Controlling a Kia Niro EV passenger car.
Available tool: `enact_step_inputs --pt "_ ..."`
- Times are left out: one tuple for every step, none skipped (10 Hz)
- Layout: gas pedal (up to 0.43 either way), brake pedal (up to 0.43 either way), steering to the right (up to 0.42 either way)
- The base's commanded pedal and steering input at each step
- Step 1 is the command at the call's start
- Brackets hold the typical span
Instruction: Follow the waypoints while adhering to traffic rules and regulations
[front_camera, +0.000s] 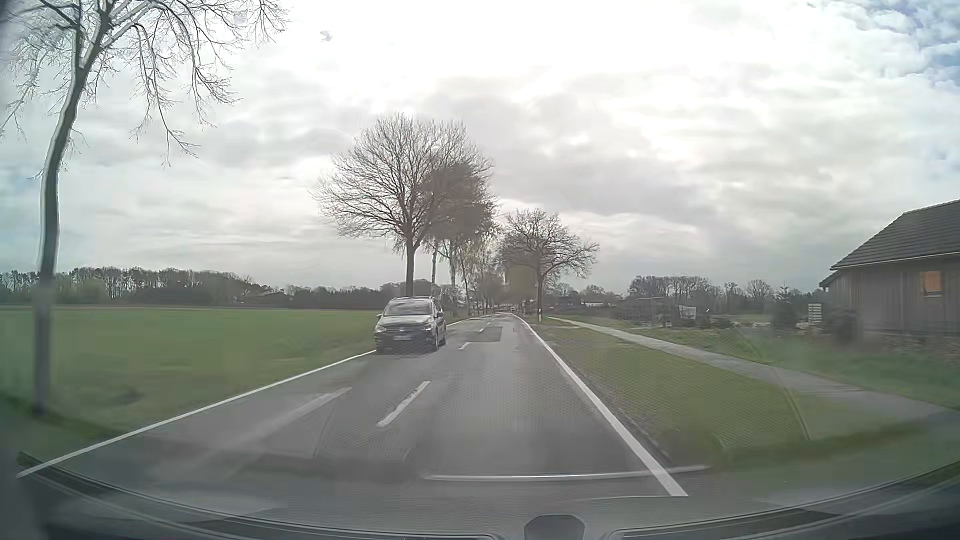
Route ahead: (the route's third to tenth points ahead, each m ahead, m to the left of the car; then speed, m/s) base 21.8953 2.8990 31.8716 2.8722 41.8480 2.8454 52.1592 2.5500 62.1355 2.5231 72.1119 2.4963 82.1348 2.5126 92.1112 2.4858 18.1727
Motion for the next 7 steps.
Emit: enact_step_inputs --pt "0.197 0.000 -0.002" --pt "0.197 0.000 -0.002" --pt "0.197 0.000 -0.002" --pt "0.197 0.000 -0.002" --pt "0.197 0.000 -0.002" --pt "0.197 0.000 0.000" --pt "0.197 0.000 0.002"
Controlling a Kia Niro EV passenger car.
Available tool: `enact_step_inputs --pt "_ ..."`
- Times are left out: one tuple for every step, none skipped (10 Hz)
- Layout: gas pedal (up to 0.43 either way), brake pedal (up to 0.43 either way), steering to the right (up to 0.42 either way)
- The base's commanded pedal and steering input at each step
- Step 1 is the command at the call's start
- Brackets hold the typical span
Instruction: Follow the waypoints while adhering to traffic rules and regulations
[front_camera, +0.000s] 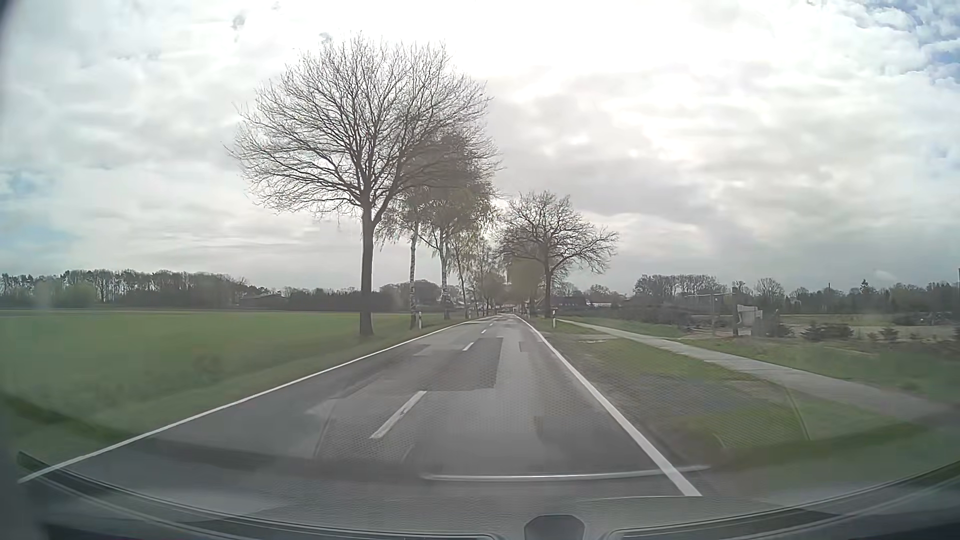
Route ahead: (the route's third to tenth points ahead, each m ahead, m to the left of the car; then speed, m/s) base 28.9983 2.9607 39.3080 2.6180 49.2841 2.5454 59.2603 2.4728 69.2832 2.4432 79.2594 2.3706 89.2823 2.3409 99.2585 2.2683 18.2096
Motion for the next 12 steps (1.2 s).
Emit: enact_step_inputs --pt "0.189 0.000 0.003" --pt "0.189 0.006 0.002" --pt "0.197 0.000 0.002" --pt "0.197 0.000 0.002" --pt "0.197 0.006 0.003" --pt "0.220 0.000 0.002" --pt "0.220 0.000 0.002" --pt "0.220 0.000 0.002" --pt "0.220 0.000 0.002" --pt "0.220 0.000 0.002" --pt "0.209 0.000 0.002" --pt "0.209 0.000 0.002"
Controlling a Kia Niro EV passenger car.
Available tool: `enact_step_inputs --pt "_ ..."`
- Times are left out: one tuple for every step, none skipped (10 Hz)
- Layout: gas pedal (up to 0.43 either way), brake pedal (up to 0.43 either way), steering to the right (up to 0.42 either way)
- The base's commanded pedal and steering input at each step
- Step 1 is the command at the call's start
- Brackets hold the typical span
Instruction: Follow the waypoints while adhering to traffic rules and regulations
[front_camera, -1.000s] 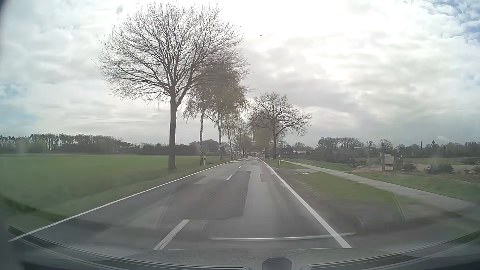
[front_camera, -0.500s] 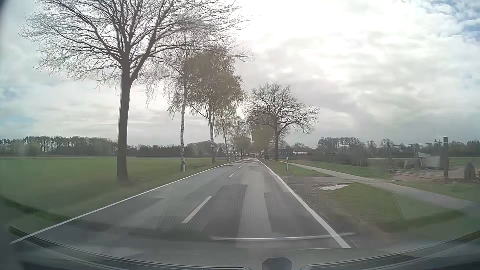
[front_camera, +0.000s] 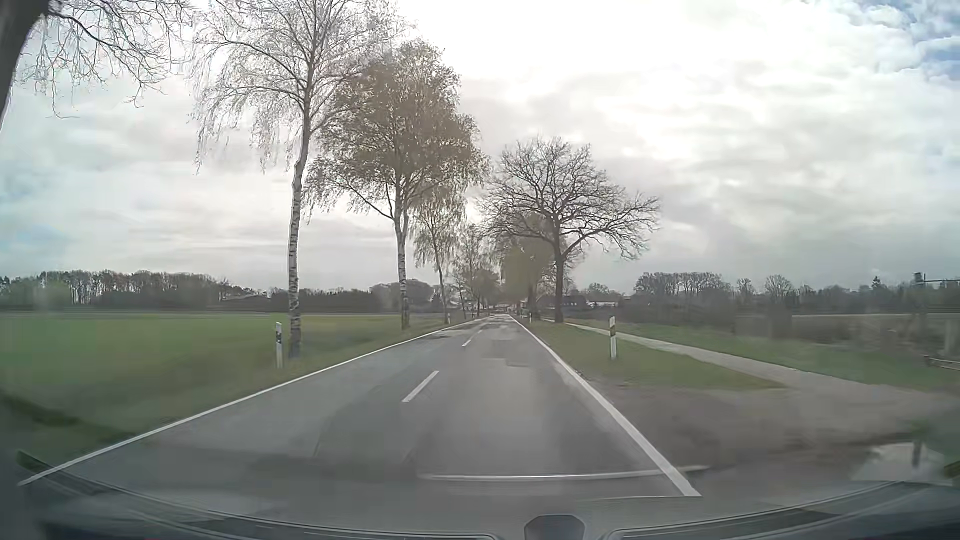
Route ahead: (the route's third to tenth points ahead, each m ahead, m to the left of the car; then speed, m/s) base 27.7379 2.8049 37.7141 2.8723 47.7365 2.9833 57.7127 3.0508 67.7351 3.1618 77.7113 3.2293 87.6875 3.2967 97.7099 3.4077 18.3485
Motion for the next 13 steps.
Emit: enact_step_inputs --pt "0.209 0.000 0.002" --pt "0.209 0.006 0.001" --pt "0.197 0.000 0.001" --pt "0.197 0.000 0.000" --pt "0.189 0.000 0.000" --pt "0.177 0.006 -0.002" --pt "0.177 0.000 -0.007" --pt "0.177 0.000 -0.010" --pt "0.177 0.000 -0.009" --pt "0.177 0.000 -0.006" --pt "0.177 0.000 -0.005" --pt "0.177 0.000 -0.004" --pt "0.177 0.000 -0.003"
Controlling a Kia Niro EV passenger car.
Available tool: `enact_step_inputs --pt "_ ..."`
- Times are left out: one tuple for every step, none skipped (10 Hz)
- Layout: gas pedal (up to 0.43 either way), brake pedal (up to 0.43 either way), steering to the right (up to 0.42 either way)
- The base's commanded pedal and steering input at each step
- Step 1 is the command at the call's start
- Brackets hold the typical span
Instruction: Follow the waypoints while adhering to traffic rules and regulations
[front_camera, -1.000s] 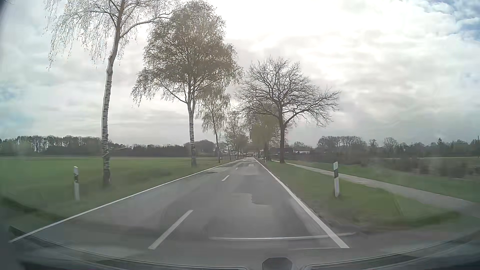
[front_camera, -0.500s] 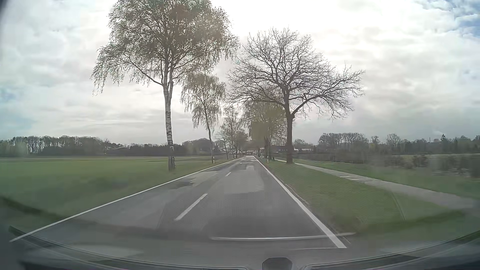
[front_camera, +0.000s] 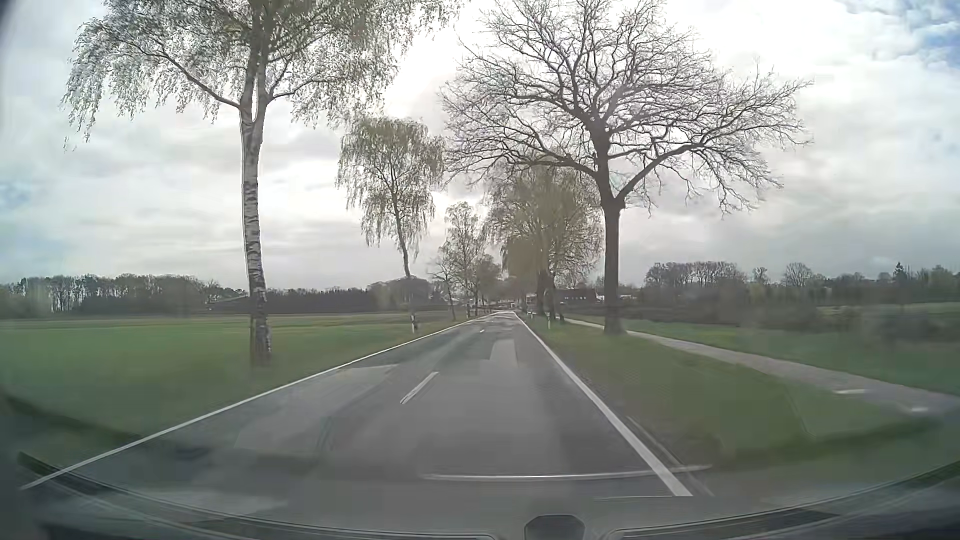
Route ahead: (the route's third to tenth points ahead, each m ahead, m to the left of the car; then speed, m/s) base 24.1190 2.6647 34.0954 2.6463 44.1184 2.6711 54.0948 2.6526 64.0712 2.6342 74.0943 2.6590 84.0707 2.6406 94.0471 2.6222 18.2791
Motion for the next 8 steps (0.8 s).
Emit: enact_step_inputs --pt "0.177 0.000 -0.002" --pt "0.177 0.000 -0.002" --pt "0.177 0.000 -0.002" --pt "0.177 0.000 -0.003" --pt "0.177 0.000 -0.002" --pt "0.177 0.000 -0.002" --pt "0.177 0.000 -0.002" --pt "0.177 0.000 -0.002"
